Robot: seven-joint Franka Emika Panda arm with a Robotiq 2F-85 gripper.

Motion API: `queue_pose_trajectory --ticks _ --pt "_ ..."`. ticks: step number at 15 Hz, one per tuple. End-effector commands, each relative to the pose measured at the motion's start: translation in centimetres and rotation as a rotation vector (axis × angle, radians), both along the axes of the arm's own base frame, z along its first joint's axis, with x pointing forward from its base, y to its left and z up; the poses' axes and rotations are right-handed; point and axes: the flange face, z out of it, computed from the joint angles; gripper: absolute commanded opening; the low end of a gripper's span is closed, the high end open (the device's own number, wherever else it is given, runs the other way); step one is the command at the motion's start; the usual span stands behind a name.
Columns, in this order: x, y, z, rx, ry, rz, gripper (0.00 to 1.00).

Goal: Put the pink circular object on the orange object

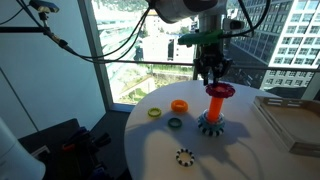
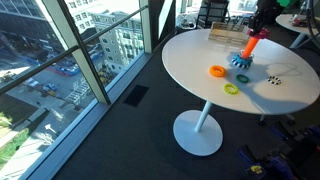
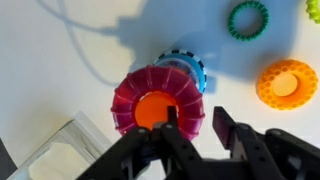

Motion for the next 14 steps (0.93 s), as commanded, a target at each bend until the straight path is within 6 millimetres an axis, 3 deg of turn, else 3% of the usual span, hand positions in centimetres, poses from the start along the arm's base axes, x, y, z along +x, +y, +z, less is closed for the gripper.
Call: queue_pose_trajectory --ticks 1,5,14 --pt "0.3 -0.5 0.1 0.036 0.015 -0.019 0.72" --pt "0.2 -0.6 -0.1 0.050 0.022 -0.027 1.00" --pt "-2.8 0.8 0.8 0.110 0.169 0.068 1.00"
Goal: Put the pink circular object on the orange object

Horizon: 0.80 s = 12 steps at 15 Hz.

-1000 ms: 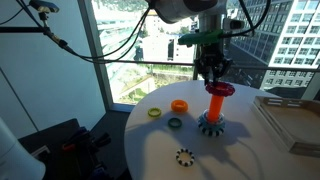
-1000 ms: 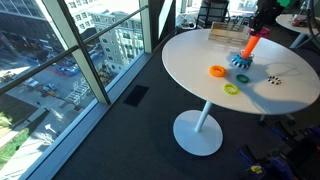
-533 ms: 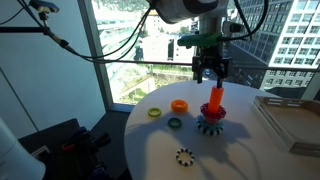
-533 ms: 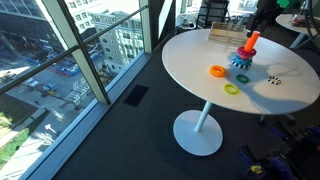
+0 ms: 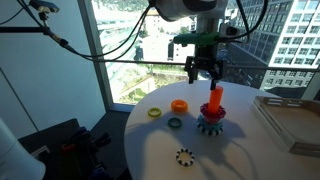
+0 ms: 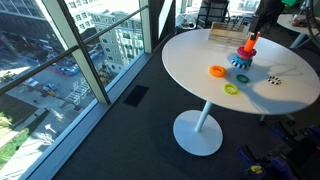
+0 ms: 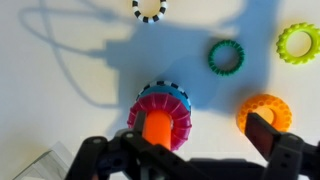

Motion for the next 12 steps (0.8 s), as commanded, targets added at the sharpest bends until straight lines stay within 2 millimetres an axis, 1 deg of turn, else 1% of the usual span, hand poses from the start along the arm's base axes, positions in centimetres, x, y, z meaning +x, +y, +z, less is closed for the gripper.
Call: queue_pose_trajectory --ticks 1,5,9,12 --pt "-1.8 0.5 2.0 0.056 0.057 0.073 1.00" --pt "-4.1 1.4 3.6 0.105 0.134 0.137 1.00" --pt "-7.0 1.9 5.5 0.127 0.185 0.140 1.00" --pt "-9.4 2.4 7.1 0.112 0.175 0.119 1.00"
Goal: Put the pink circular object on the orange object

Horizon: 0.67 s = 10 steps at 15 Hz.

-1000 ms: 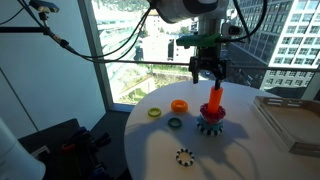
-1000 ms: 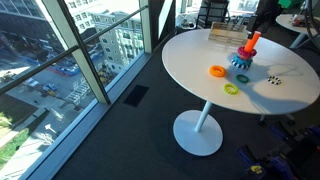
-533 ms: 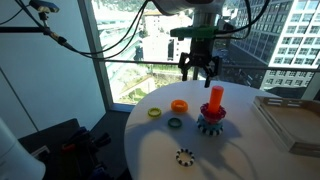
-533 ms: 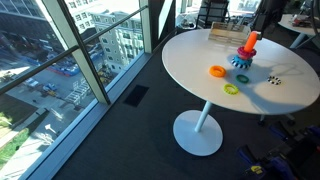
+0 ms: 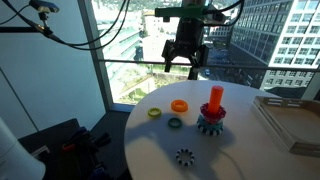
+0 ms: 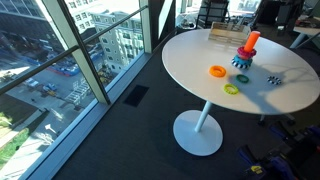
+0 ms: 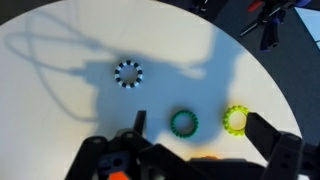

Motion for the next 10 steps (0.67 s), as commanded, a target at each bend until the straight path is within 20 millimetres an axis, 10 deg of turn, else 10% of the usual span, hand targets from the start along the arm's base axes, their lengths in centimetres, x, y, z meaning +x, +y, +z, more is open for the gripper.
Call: queue_pose_trajectory --ticks 1,10 --pt "-3.6 0.7 2.6 0.004 -0.024 -0.004 1.00" --pt "-9.0 1.7 7.4 -0.035 -0.140 -0.068 1.00"
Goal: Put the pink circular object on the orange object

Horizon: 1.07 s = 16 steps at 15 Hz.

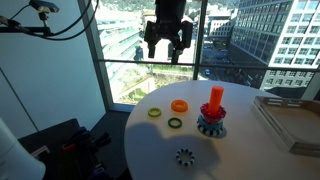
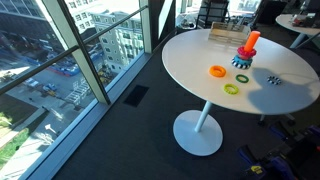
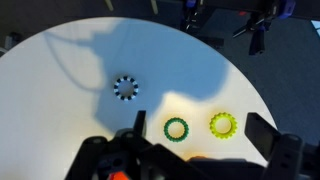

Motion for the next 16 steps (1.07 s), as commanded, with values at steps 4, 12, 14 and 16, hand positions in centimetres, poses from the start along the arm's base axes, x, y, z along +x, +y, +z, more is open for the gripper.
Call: queue_pose_trajectory --ticks 4,12,14,16 --pt "-3.8 0.6 2.5 -0.019 -0.116 -0.088 1.00" --pt "-4.4 0.6 2.6 -0.038 -0.184 -0.138 1.00" --pt "-4.5 0.6 2.3 -0.038 -0.191 -0.138 1.00" --pt "-4.5 0.7 2.2 -0.038 -0.191 -0.137 1.00"
